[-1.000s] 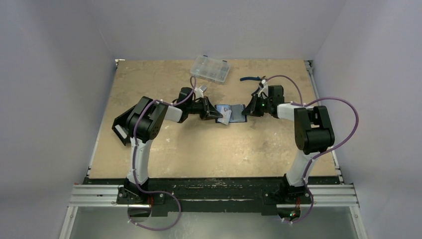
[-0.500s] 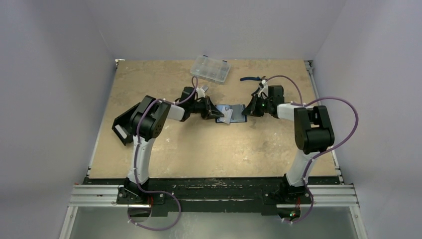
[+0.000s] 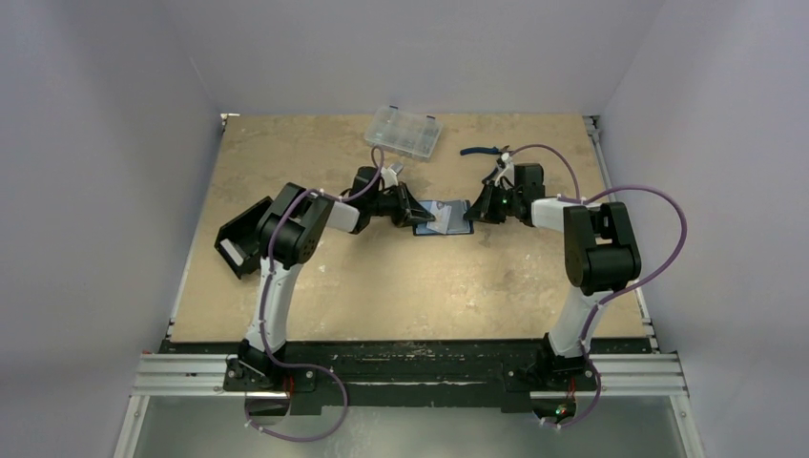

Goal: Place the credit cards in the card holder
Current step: Insert the credit card into the card holder.

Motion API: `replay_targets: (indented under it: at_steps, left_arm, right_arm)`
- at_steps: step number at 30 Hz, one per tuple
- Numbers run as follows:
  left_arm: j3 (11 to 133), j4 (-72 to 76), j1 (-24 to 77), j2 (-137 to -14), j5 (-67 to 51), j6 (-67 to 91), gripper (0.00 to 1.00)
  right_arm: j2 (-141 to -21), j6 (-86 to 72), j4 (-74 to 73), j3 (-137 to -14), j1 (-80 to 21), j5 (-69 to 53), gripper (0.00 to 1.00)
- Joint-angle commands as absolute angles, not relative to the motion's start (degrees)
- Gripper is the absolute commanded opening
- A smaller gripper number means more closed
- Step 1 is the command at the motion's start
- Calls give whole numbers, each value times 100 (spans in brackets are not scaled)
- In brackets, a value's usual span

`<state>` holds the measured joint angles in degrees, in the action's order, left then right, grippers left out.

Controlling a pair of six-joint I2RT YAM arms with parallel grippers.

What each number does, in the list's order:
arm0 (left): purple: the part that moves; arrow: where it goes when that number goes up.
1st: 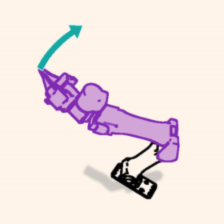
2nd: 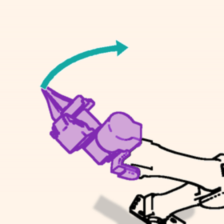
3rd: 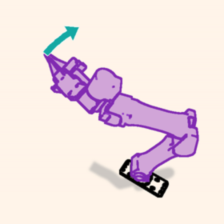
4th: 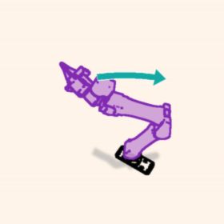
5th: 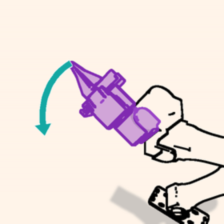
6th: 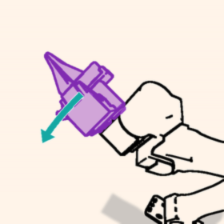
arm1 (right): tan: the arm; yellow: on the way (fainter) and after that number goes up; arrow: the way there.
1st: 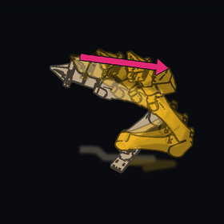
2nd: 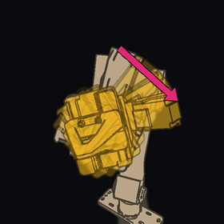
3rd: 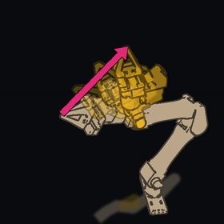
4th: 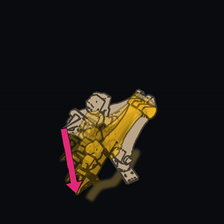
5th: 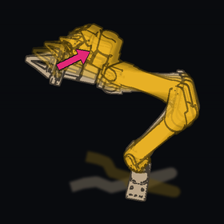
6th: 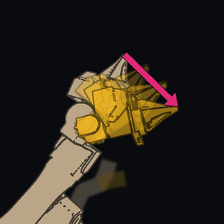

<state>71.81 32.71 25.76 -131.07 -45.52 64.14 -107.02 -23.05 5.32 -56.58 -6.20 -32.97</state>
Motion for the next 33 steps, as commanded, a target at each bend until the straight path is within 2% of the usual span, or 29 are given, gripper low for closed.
replay_targets:
  at_steps: [1,33]
  left_arm:
    - [7327,3826,2724,-13261,-4150,6731,0]
    - [6984,4131,2960,-12964,-2481,6624,0]
  right_arm:
    - [-10785,-2259,653,-5744,-626,-3353,13]
    - [-10756,-2312,718,-5574,-672,-3490,13]
